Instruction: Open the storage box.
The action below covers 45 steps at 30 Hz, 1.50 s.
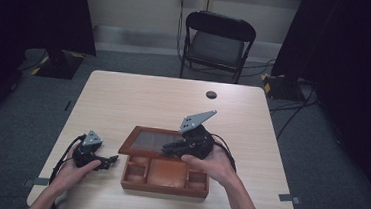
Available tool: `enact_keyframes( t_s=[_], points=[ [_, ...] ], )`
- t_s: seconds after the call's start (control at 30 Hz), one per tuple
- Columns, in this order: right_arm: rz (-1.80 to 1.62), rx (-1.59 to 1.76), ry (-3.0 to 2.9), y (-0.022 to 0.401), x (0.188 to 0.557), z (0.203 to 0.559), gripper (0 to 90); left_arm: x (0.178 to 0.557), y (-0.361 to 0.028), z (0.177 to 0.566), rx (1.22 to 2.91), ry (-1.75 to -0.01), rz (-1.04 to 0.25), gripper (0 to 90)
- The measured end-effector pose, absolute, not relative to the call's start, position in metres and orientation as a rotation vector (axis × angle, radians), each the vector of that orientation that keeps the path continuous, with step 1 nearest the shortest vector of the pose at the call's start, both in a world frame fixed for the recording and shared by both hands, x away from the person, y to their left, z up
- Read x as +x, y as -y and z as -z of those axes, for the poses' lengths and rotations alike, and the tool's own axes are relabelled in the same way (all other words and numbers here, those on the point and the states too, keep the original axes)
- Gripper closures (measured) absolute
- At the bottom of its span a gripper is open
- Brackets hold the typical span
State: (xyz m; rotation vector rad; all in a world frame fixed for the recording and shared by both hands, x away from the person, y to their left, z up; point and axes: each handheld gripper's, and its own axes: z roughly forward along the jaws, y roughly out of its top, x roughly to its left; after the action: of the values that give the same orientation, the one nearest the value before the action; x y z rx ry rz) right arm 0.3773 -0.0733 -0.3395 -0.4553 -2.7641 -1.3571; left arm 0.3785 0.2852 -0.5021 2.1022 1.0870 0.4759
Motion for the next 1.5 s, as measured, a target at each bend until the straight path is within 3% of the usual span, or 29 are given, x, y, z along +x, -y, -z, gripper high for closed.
enact_keyframes(
  t_s=[1.5],
  points=[
    [1.346, -0.446, 2.762, 0.073, 0.396, 0.321, 83.3, 0.378, -0.285, 0.502, 2.099, -1.092, -0.477, 11.1]
  ],
)
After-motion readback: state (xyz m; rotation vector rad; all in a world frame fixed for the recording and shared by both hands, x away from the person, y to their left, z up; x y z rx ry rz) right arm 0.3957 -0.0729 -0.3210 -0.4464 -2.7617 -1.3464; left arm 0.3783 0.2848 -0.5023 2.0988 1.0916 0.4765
